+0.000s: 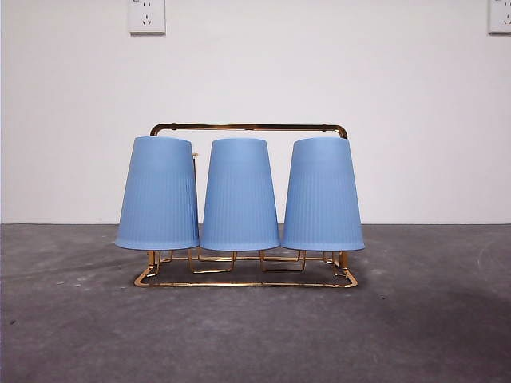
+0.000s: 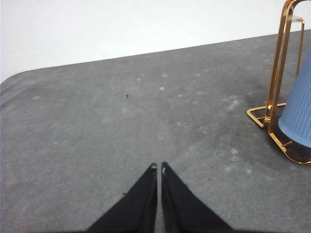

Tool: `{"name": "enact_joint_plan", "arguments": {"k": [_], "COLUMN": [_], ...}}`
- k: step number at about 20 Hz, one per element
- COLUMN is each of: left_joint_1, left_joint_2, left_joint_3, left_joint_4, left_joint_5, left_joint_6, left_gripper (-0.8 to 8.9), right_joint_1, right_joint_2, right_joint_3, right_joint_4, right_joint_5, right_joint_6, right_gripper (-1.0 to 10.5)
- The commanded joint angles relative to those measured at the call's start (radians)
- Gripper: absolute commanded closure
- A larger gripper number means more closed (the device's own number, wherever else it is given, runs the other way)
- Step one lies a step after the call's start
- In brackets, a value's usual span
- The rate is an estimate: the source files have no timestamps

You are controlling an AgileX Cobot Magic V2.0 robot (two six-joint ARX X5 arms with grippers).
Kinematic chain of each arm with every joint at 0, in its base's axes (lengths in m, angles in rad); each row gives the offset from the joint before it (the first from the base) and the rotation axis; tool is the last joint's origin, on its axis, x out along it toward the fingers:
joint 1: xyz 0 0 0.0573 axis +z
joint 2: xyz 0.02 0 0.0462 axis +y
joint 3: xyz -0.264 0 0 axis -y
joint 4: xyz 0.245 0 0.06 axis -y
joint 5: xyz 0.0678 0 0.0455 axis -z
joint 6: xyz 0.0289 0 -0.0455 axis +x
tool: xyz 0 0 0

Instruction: Pick the top cup and place it on cupholder, pick up the mid cup and place it on cupholder, last pick the bottom cup and place it on cupholder.

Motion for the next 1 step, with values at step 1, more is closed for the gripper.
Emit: {"name": "enact_joint_plan", "arguments": {"k": [1], "left_joint_1": [0.002], "left_joint_2": [-0.002], "left_joint_3": [-0.02], "left_joint_4": [-0.006], "left_joint_5": [-0.003], "left_joint_6": [-0.002], "left_gripper": [8.06], "right_joint_1": [-0.002], "right_joint_2": [-0.002], "right_joint_3": [-0.005], "right_joint_4": [-0.021], "right_joint_5": [0.001], "right_joint_6": [0.006], "right_gripper": [9.4]}}
